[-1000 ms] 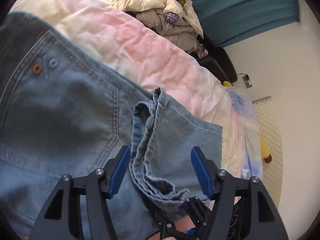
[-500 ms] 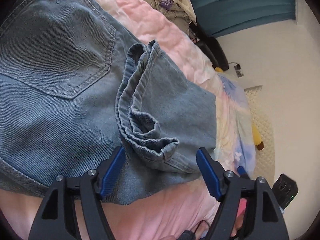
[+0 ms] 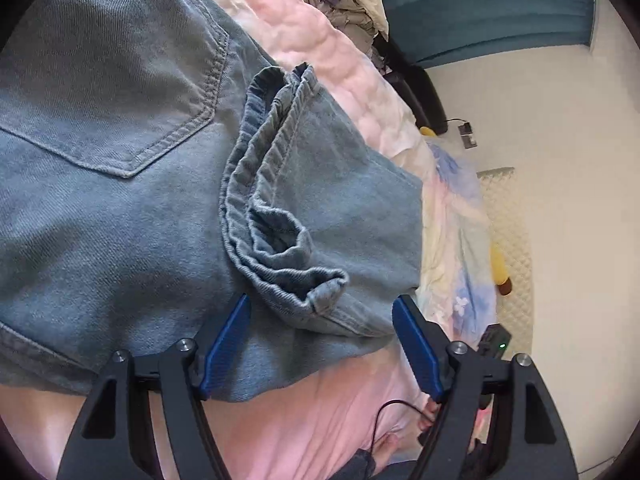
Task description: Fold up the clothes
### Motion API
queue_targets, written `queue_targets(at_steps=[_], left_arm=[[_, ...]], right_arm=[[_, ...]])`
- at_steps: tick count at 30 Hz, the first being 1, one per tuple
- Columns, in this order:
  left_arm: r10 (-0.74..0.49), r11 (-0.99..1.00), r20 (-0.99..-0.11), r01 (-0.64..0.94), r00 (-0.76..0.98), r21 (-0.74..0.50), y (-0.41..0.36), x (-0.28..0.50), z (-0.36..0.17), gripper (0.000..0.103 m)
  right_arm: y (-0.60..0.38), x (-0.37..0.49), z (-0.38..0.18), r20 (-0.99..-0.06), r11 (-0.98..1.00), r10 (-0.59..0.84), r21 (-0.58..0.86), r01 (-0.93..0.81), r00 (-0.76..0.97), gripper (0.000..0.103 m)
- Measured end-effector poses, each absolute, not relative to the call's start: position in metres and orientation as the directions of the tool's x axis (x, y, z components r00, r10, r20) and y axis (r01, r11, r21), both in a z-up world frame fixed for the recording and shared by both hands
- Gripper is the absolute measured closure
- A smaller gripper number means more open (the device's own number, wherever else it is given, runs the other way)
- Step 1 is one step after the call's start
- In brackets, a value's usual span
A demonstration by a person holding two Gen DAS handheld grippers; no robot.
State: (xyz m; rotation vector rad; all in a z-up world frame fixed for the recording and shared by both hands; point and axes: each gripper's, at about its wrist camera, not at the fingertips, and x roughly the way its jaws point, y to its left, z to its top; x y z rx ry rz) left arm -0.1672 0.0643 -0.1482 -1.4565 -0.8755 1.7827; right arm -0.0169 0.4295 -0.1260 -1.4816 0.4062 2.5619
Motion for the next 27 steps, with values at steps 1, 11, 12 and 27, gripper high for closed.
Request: queue_targets(at_steps=[1,11,12,27], left_arm=[[0.835,-0.541,-0.526,-0.07,-0.16,-0.838,0.064,-0.168,-0.148,0.034],[0.822,-0.566,-0.557,-0.074,-0.116,-0.821,0.071,-0.168,-0.16,0.065],[0.819,-0.571,-0.561,-0.07,-0.123,-0.818,0.071,-0.167,-0.16,0.069],[0.762,-0.646,-0.611,-0.194,-0.215,-0.738,0.066,-0.14,-0.128,0.09]], right_arm=[[0.422,-0.019,-0.129,-0.877,-0.963,0.013,0.118,-0.241,-0.481,0.051],[0.396,-0.027,-0.133,-0.876,-0.985,0.082,0.002,-0.173,-0.476,0.051],[0.393,-0.03,-0.135,-0.871,-0.984,0.111,-0.029,-0.175,-0.478,0.051],[0.379,-0.036,-0.12,-0.762,-0.94,0.34,-0.278,-0.195,-0.552,0.047]])
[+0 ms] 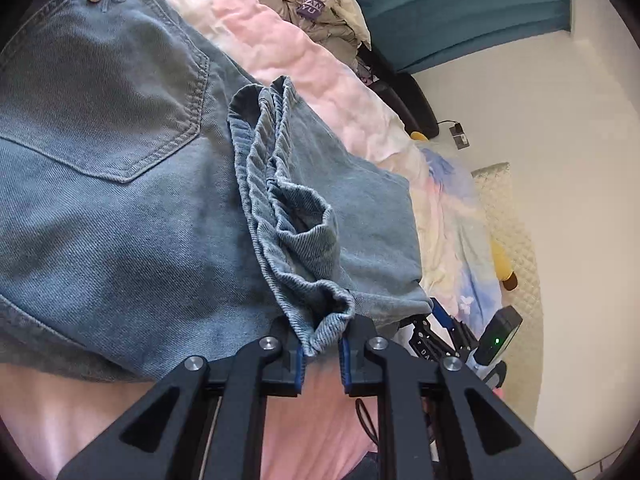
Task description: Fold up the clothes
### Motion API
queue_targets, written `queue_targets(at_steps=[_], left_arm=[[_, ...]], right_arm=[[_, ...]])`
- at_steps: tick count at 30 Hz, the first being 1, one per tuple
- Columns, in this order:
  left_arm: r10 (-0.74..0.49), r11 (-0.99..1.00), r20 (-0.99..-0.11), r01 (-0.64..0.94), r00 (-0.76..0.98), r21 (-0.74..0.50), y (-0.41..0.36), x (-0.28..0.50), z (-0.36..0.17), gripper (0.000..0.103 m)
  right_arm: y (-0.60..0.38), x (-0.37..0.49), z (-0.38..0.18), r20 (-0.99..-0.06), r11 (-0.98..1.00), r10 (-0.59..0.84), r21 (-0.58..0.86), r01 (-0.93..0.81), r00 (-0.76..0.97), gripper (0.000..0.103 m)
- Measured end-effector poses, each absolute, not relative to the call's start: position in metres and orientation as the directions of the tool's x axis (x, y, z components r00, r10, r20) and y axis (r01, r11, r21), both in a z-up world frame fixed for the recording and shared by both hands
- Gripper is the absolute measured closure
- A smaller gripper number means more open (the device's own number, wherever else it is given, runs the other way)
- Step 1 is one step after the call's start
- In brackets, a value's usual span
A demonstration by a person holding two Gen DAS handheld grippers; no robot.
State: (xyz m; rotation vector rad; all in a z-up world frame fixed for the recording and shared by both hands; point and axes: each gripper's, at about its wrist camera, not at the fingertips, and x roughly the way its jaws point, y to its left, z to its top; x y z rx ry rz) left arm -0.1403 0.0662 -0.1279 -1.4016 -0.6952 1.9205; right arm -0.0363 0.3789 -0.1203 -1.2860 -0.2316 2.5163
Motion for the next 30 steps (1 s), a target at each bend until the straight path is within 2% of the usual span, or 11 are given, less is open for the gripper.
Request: queue_targets(at_steps=[3,4,6,8,15,17,21,24,30], left_arm=[[0.726,-0.688,-0.659,-0.175,-0.2,-0.704,0.068,-0.142,-0.143,0.09],[0.715,-0.699,-0.672,-0.163,-0.192,-0.696,0.069,-0.144,-0.149,0.09],[0.708,-0.706,-0.683,-0.151,-0.182,-0.692,0.071,-0.146,-0.158,0.09],[0.704,-0.71,-0.686,-0.168,-0.184,-0.684,0.074,-0.146,-0.16,0.09],[0.656,-0.754,-0.724,-0.239,-0.216,-0.612,0.076,-0.138,-0.152,0.09],[0.633,-0.772,-0.746,-0.228,-0.204,-0.593,0.077,-0.138,-0.15,0.085],[0.604,-0.795,-0.77,-0.213,-0.205,-0.568,0.069,-0.131,-0.134,0.082],[0.543,-0.836,-0.799,-0.261,-0.26,-0.483,0.07,-0.122,-0.112,0.082],[0.485,-0.866,-0.775,-0.342,-0.405,-0.363,0.069,-0.111,-0.077,0.082]], right_arm=[[0.402,-0.042,-0.143,-0.825,-0.947,0.31,-0.225,-0.228,-0.473,0.047],[0.413,-0.042,-0.146,-0.843,-0.95,0.285,-0.184,-0.253,-0.457,0.04],[0.43,-0.038,-0.151,-0.862,-0.952,0.221,-0.089,-0.293,-0.457,0.035],[0.435,-0.036,-0.154,-0.871,-0.95,0.179,-0.033,-0.31,-0.458,0.035],[0.432,-0.026,-0.143,-0.877,-0.95,0.151,-0.001,-0.312,-0.457,0.044],[0.431,-0.018,-0.135,-0.877,-0.946,0.128,0.032,-0.322,-0.462,0.044],[0.415,0.0,-0.11,-0.838,-0.957,0.043,0.121,-0.262,-0.544,0.044],[0.411,-0.003,-0.096,-0.792,-0.953,-0.011,0.193,-0.234,-0.61,0.044],[0.428,-0.023,-0.097,-0.737,-0.901,-0.082,0.342,-0.266,-0.671,0.043]])
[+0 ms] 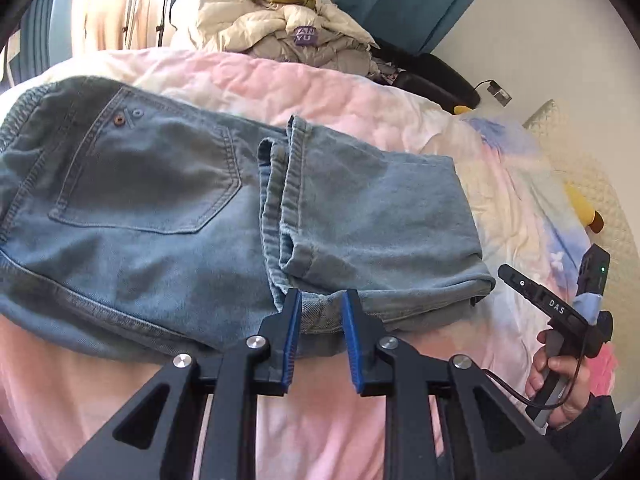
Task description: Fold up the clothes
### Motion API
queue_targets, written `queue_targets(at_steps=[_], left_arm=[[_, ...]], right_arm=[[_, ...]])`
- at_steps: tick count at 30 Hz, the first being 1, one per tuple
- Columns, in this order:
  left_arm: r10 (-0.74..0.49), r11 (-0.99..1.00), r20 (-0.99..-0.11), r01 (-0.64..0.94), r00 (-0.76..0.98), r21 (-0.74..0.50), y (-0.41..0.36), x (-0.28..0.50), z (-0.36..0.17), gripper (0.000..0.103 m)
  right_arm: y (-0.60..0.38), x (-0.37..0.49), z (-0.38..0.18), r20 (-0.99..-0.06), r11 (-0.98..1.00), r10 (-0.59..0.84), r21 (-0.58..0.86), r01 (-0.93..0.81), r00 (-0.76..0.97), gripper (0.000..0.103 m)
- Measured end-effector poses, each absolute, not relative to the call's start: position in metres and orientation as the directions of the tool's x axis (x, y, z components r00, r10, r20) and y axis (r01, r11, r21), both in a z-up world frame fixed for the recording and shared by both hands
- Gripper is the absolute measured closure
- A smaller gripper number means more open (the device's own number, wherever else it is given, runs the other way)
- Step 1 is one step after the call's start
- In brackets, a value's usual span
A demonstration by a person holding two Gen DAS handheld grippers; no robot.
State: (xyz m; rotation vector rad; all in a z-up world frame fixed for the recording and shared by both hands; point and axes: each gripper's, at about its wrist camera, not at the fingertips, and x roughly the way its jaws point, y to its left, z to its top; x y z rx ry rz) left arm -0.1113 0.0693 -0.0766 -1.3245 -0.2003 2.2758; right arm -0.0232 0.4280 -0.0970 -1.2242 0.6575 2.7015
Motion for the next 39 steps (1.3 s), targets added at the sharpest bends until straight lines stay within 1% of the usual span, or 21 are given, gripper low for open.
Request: queue_targets(at_steps=[2,5,8,11,13,15,18,21,24,28,29,32,34,35,38,39], left_arm=[[0.478,-0.87,-0.778,-0.343,-0.408,-0.355,0.072,-0.116,-0.08,0.082],[0.438,-0.889,-0.808,-0.321,-0.394,-0.325,0.077,-0.126,-0.096,0.082],[0.375,-0.917,-0.844,-0.291,-0.385,-0.275,0.079,-0.133,-0.112,0.082],[0.359,-0.921,-0.858,-0.29,-0.367,-0.261,0.081,-0.136,-0.122,0.081],[0.355,-0.921,-0.859,-0.295,-0.369,-0.254,0.082,-0.136,-0.124,0.081],[0.35,-0.922,-0.861,-0.297,-0.369,-0.247,0.083,-0.136,-0.125,0.081],[0.344,-0.923,-0.862,-0.301,-0.372,-0.238,0.083,-0.135,-0.126,0.081],[0.347,-0.923,-0.862,-0.298,-0.369,-0.243,0.082,-0.135,-0.126,0.081],[0.353,-0.921,-0.861,-0.297,-0.367,-0.251,0.079,-0.135,-0.127,0.081],[0.355,-0.921,-0.861,-0.295,-0.364,-0.255,0.078,-0.134,-0.128,0.081],[0.356,-0.921,-0.861,-0.294,-0.362,-0.257,0.078,-0.135,-0.128,0.081],[0.359,-0.92,-0.863,-0.292,-0.356,-0.262,0.077,-0.136,-0.129,0.081],[0.359,-0.92,-0.863,-0.291,-0.354,-0.263,0.077,-0.136,-0.129,0.081],[0.359,-0.92,-0.864,-0.291,-0.353,-0.263,0.077,-0.136,-0.13,0.081],[0.359,-0.92,-0.863,-0.291,-0.356,-0.262,0.076,-0.135,-0.128,0.081],[0.36,-0.92,-0.861,-0.29,-0.358,-0.264,0.076,-0.135,-0.127,0.081]], right_arm=[[0.436,-0.036,-0.107,-0.732,-0.878,-0.1,0.384,-0.287,-0.673,0.043],[0.446,-0.047,-0.125,-0.735,-0.826,-0.128,0.45,-0.339,-0.666,0.043],[0.447,-0.052,-0.134,-0.734,-0.811,-0.112,0.457,-0.365,-0.669,0.043],[0.447,-0.055,-0.142,-0.747,-0.834,-0.103,0.425,-0.353,-0.657,0.04],[0.452,-0.057,-0.15,-0.759,-0.826,-0.111,0.429,-0.365,-0.641,0.034],[0.461,-0.057,-0.161,-0.762,-0.791,-0.15,0.475,-0.386,-0.63,0.028],[0.472,-0.059,-0.177,-0.741,-0.719,-0.255,0.575,-0.391,-0.621,0.026],[0.472,-0.06,-0.172,-0.698,-0.682,-0.343,0.645,-0.345,-0.628,0.027],[0.464,-0.06,-0.15,-0.639,-0.686,-0.38,0.68,-0.26,-0.669,0.027],[0.468,-0.053,-0.125,-0.473,-0.618,-0.434,0.775,-0.128,-0.767,0.027],[0.471,-0.054,-0.126,-0.449,-0.587,-0.443,0.799,-0.127,-0.776,0.027],[0.479,-0.058,-0.148,-0.508,-0.537,-0.44,0.81,-0.237,-0.74,0.026],[0.485,-0.063,-0.173,-0.6,-0.528,-0.425,0.773,-0.353,-0.678,0.029],[0.488,-0.064,-0.185,-0.623,-0.512,-0.426,0.764,-0.393,-0.656,0.03],[0.488,-0.065,-0.189,-0.614,-0.486,-0.436,0.776,-0.402,-0.658,0.03],[0.486,-0.066,-0.186,-0.61,-0.488,-0.439,0.778,-0.395,-0.659,0.028]])
